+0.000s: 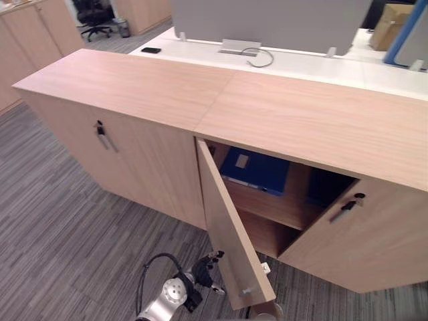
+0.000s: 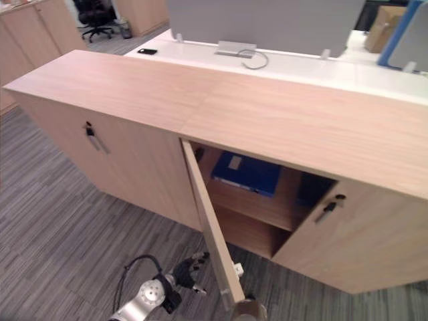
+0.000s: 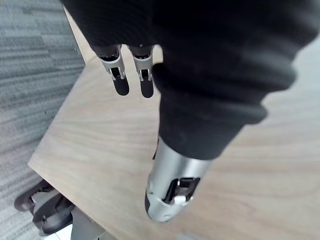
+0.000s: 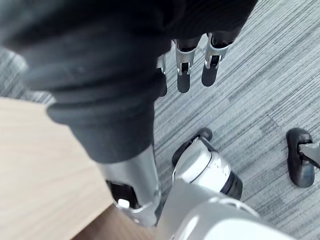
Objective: Walk over to the cabinet, pick up the folder, carry it to the office cabinet, place the folder inside the office cabinet, then close the office cabinet door
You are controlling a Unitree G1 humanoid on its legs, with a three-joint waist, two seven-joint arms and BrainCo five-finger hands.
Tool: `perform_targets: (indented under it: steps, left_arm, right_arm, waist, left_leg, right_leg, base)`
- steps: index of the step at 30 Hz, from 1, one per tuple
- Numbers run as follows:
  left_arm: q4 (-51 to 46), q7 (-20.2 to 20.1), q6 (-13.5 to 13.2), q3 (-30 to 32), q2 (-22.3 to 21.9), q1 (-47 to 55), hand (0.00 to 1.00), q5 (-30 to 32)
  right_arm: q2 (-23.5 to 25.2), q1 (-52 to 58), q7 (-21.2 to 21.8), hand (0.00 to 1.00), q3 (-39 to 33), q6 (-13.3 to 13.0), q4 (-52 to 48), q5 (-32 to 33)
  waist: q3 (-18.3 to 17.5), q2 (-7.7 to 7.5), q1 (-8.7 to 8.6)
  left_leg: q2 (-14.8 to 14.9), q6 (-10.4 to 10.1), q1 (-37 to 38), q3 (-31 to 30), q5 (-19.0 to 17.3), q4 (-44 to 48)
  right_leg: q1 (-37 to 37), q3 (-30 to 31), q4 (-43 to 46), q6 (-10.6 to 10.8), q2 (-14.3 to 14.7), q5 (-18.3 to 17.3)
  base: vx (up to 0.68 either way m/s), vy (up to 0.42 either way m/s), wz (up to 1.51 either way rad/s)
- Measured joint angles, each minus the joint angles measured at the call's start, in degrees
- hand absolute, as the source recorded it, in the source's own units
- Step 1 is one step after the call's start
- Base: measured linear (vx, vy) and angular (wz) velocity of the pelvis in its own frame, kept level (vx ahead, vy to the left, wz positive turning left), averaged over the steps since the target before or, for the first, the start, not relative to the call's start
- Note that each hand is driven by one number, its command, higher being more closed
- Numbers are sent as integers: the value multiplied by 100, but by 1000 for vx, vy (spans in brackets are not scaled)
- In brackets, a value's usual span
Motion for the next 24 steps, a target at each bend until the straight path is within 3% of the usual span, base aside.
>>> perform_targets:
  steps: [2,3,9,11,14,16,18,19,20,21,22,24]
  left_arm:
    - [-1,-5,46,89,68,-12,0,-61]
    - [-7,-5,79,126,101,-48,0,-169]
    - [-42,-5,162,40,-78,-179,0,-534]
    - [-42,-5,163,-85,-125,-230,0,-626]
    - [-38,12,165,-182,-157,-238,0,-679]
    - [-32,73,177,-203,-148,-235,0,-689]
    - [-31,225,258,-170,-113,-233,0,-745]
    - [-31,271,264,-149,-114,-237,0,-778]
    - [-31,343,267,-102,-107,-233,0,-831]
    - [-32,379,266,-103,-118,-237,0,-902]
    - [-32,398,266,-101,-139,-242,0,-906]
    - [-32,463,265,82,-293,-236,0,-904]
  right_arm:
    - [-66,22,-41,0,-25,1,88,-6]
    - [-65,24,-45,0,-130,2,132,-8]
    - [-115,63,-96,0,-434,47,356,-18]
    - [-113,67,-98,0,-421,70,360,-12]
    - [-135,80,-99,0,-287,90,332,41]
    - [-154,120,-118,0,-23,89,247,216]
    - [-245,-7,-179,0,371,64,193,264]
    - [-279,-51,-190,0,493,40,153,270]
    - [-341,-152,-200,0,691,-20,9,308]
    - [-406,-295,-204,0,846,-92,-58,323]
    - [-445,-375,-215,0,939,-108,-57,328]
    - [-565,-553,-240,0,1234,-110,-119,318]
  waist:
    - [-10,6,46]
    - [-24,36,34]
    - [-66,93,-235]
    - [-85,108,-293]
    - [-264,204,-407]
    - [-374,290,-379]
    - [-518,315,-290]
    - [-528,330,-241]
    - [-547,410,-153]
    - [-546,424,-45]
    - [-546,426,-1]
    - [-490,359,160]
  left_leg:
    - [91,-46,8,384,-28,0]
    - [115,-70,7,554,17,5]
    - [290,-315,102,1268,-34,84]
    - [420,-349,81,1352,-211,310]
    - [882,-482,-226,1491,-737,1148]
    - [1103,-347,-265,1608,-797,1598]
    - [1581,41,-513,1469,-686,2874]
    - [1676,163,-553,1320,-609,3203]
    - [1881,308,-857,637,-387,3984]
    - [1849,32,-1230,-69,-615,4762]
    - [1770,-41,-1398,-228,-814,5070]
    - [1496,273,-1845,-434,-1363,5500]
  right_leg:
    - [88,-1084,128,-101,-267,136]
    - [61,-1232,206,-44,-288,176]
    - [-340,-1164,489,-198,-101,11]
    - [-352,-1164,449,-212,-1,-20]
    - [-491,-1155,494,-243,188,-246]
    - [-490,-1111,513,-250,333,-397]
    - [-411,-1060,566,-360,461,-490]
    - [-348,-1014,498,-398,542,-546]
    - [-244,-771,237,-401,786,-594]
    - [-235,-443,84,-441,901,-617]
    - [-223,-288,30,-441,956,-617]
    - [107,162,-192,-441,1027,-628]
  base:
    - [34,16,-109]
    - [27,3,-84]
    - [5,-4,-58]
    - [-12,-52,-38]
    - [70,-121,-31]
    - [265,-135,-36]
    - [349,-221,-66]
    - [339,-250,-104]
    - [332,-164,-123]
    - [332,-95,-127]
    - [308,-9,-117]
    - [323,6,-106]
